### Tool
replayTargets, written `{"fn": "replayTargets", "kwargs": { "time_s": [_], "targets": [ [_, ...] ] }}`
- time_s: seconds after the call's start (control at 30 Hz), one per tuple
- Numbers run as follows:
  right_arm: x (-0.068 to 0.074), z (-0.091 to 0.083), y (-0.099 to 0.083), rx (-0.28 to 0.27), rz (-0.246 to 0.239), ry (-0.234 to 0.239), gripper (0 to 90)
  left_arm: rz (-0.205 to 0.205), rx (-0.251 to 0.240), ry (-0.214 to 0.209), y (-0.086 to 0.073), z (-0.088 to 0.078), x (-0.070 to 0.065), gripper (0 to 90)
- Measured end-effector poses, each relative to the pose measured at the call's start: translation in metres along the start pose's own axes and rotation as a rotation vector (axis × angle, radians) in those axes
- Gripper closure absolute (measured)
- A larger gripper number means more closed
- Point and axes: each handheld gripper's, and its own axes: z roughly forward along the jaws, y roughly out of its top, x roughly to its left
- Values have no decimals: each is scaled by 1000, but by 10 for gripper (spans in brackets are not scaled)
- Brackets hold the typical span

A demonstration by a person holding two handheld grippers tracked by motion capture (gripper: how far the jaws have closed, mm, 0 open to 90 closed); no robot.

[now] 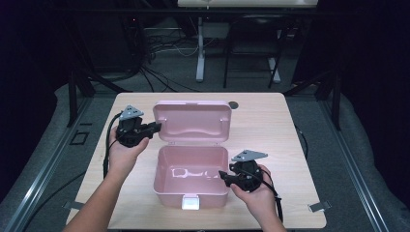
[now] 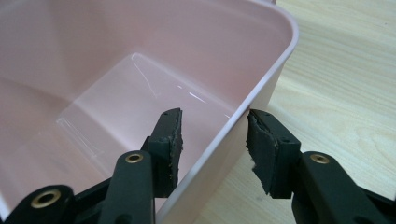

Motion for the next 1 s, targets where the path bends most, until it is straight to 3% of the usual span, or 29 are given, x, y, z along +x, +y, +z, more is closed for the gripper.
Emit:
{"fn": "replayTargets", "kwargs": {
  "time_s": [0.2,0.6,1.0],
  "targets": [
    [0,2,-1,15,-2,-2,555,-15,-10,-3,-2,3,2,835],
    [0,2,-1,14,-1,-3,556,-25,19,1,-6,11,5,834],
    [0,2,-2,14,2,-4,556,-66,29,2,-6,18,9,837]
  ]
}}
